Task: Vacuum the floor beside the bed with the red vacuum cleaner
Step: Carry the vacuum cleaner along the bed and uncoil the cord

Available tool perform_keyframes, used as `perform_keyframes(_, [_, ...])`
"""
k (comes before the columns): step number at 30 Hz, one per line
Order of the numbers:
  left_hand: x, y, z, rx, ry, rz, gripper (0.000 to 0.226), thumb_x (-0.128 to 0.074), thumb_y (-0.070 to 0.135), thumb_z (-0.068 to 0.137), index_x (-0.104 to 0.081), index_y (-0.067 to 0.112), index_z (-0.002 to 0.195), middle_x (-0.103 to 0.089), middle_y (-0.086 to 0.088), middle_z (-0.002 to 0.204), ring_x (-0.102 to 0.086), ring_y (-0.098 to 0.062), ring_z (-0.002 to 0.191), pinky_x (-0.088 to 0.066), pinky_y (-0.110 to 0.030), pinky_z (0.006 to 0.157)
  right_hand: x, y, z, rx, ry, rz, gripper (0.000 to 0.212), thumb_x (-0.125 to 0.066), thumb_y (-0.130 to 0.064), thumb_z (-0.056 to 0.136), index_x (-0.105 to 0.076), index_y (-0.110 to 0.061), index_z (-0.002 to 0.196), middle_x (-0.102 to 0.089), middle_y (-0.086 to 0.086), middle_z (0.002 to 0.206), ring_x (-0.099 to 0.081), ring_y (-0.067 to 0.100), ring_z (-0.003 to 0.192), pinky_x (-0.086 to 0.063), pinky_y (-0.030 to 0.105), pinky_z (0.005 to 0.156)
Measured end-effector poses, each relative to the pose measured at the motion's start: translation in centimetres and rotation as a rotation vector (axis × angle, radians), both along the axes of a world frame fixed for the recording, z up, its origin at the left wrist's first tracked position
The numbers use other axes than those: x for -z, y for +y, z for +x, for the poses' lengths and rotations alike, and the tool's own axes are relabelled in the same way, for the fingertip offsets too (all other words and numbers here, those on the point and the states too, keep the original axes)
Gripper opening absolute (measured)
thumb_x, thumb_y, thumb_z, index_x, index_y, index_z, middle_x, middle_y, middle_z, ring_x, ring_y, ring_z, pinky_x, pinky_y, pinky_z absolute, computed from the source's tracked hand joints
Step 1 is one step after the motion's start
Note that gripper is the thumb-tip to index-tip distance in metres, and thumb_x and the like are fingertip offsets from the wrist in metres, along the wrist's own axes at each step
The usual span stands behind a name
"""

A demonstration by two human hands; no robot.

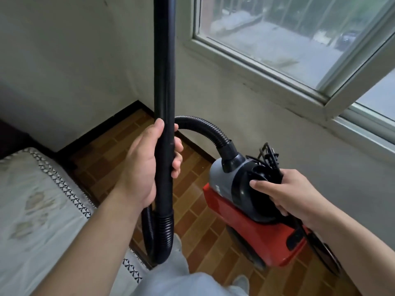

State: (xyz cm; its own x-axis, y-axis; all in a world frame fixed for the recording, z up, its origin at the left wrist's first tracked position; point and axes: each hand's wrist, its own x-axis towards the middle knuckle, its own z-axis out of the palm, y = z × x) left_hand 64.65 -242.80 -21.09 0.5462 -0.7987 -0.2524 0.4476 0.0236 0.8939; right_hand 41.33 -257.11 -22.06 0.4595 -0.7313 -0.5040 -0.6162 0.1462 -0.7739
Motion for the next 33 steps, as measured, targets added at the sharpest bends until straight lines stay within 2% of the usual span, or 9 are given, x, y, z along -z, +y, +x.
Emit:
perform_keyframes(3, [-0.3, -0.4, 3.2, 0.007, 0.015, 0.001, 0.038, -0.049, 0.050, 0.103, -0.062, 0.016, 0.114, -0.057, -0.004, 0.083, -0.050, -0.016, 0.061, -0.041, -0.029, 0.053, -0.7, 0.4, 3.1, 0.016, -0.004, -0.019, 0.038, -0.075, -0.022, 0.087, -0.050, -0.020, 0.058, -0.039, 0.010, 0.053, -0.035, 0.021, 0.048, -0.029, 0.038, 0.054])
perform_keyframes(7, [-0.6, -1.3, 6.0, 0.003, 0.002, -0.016, 0.036, -0.052, 0.049, 0.101, -0.062, 0.016, 0.111, -0.057, -0.005, 0.084, -0.049, -0.018, 0.060, -0.041, -0.029, 0.051, -1.2, 0.2, 5.8, 0.027, -0.030, -0.016, 0.042, -0.074, -0.020, 0.087, -0.050, -0.024, 0.053, -0.038, 0.011, 0.053, -0.034, 0.023, 0.049, -0.029, 0.040, 0.054])
perform_keyframes(11, [-0.7, -2.8, 7.7, -0.008, -0.024, -0.012, 0.037, -0.055, 0.048, 0.099, -0.062, 0.015, 0.111, -0.057, -0.007, 0.084, -0.049, -0.019, 0.060, -0.041, -0.030, 0.050, -0.8, -1.3, 7.6, 0.011, -0.050, -0.032, 0.042, -0.074, -0.021, 0.087, -0.052, -0.023, 0.051, -0.039, 0.010, 0.052, -0.035, 0.022, 0.047, -0.029, 0.038, 0.052])
perform_keyframes(15, [-0.6, -4.6, 8.3, -0.040, -0.070, 0.013, 0.038, -0.052, 0.047, 0.101, -0.060, 0.012, 0.115, -0.056, -0.008, 0.084, -0.049, -0.019, 0.059, -0.040, -0.030, 0.050, 0.6, -3.3, 8.6, -0.001, -0.065, -0.014, 0.044, -0.075, -0.022, 0.086, -0.056, -0.029, 0.047, -0.039, 0.007, 0.049, -0.034, 0.019, 0.041, -0.028, 0.030, 0.047])
perform_keyframes(20, [-0.3, -7.0, 8.4, -0.020, -0.080, 0.012, 0.040, -0.051, 0.049, 0.101, -0.059, 0.013, 0.117, -0.057, -0.007, 0.082, -0.048, -0.019, 0.059, -0.039, -0.030, 0.050, 2.3, -5.6, 8.6, -0.015, -0.069, 0.001, 0.029, -0.078, -0.025, 0.082, -0.058, -0.014, 0.064, -0.041, 0.001, 0.047, -0.036, 0.018, 0.039, -0.028, 0.028, 0.048])
perform_keyframes(22, [-0.2, -8.0, 8.8, 0.011, -0.084, 0.014, 0.041, -0.051, 0.049, 0.100, -0.059, 0.013, 0.116, -0.057, -0.007, 0.083, -0.048, -0.020, 0.059, -0.040, -0.030, 0.050, 2.9, -6.3, 8.8, -0.022, -0.035, -0.046, 0.026, -0.079, -0.029, 0.080, -0.063, -0.010, 0.071, -0.047, -0.007, 0.044, -0.041, 0.010, 0.036, -0.032, 0.027, 0.049])
perform_keyframes(25, [0.2, -9.7, 9.7, 0.062, -0.097, 0.011, 0.040, -0.052, 0.051, 0.099, -0.060, 0.013, 0.113, -0.058, -0.007, 0.083, -0.049, -0.020, 0.059, -0.040, -0.030, 0.050, 3.4, -7.2, 9.3, 0.000, 0.013, -0.068, 0.024, -0.078, -0.035, 0.078, -0.068, -0.014, 0.077, -0.051, -0.012, 0.043, -0.045, 0.001, 0.037, -0.035, 0.027, 0.051])
perform_keyframes(33, [2.1, -14.6, 14.8, 0.295, -0.053, 0.023, 0.039, -0.048, 0.047, 0.103, -0.059, 0.012, 0.117, -0.059, -0.008, 0.085, -0.049, -0.020, 0.060, -0.041, -0.031, 0.052, 4.9, -7.1, 13.2, 0.182, 0.116, -0.074, 0.023, -0.076, -0.038, 0.076, -0.067, -0.018, 0.074, -0.051, -0.014, 0.042, -0.044, 0.000, 0.037, -0.035, 0.026, 0.051])
